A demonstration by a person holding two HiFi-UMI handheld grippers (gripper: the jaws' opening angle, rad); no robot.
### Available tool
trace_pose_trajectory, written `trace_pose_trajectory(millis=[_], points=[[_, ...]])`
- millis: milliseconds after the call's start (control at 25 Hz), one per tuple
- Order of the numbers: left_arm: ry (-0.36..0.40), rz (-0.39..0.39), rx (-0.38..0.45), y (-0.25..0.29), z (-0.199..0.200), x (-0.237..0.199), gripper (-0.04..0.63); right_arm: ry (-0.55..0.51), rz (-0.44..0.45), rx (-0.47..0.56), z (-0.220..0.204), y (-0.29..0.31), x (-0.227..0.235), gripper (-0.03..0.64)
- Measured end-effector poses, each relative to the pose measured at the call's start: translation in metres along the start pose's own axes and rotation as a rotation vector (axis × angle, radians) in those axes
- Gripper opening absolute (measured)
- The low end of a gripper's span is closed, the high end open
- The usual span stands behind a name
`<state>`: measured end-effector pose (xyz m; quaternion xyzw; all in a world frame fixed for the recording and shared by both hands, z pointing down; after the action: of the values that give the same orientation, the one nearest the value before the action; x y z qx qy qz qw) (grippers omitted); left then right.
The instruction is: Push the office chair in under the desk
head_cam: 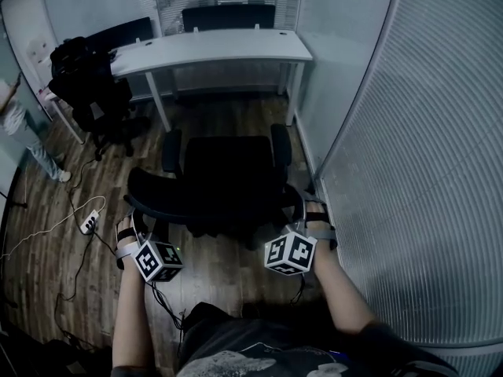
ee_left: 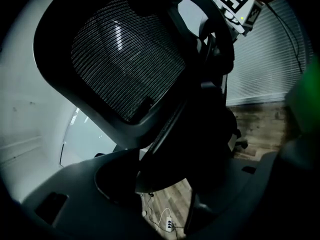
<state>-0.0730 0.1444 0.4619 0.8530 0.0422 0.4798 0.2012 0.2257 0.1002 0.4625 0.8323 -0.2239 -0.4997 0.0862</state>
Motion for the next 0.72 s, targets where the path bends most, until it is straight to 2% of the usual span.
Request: trace_pose_trajectory(millis=[240, 720], points=[[0.000, -0.010, 0.006, 0.042, -0.001, -0.018, 0.262, 0.004, 0.016, -0.034, 0.010, 0.040, 0.010, 0.295], [0.016, 0.003, 0.143, 0.130, 0.000, -0.055, 0.262, 0.031, 0.026, -0.134, 0.023, 0.133, 0.039, 0.295]])
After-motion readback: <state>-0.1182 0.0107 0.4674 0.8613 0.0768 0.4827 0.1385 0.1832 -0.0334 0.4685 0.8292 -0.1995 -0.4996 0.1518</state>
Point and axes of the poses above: the fingertips, and each gripper's own axes: y forward along the fingers, x to its right, z out of its top, the point moved 6 cm from there along -y, backward along the fingers, and after that the axes turned 2 degrees about x, right-handed, at the moved point
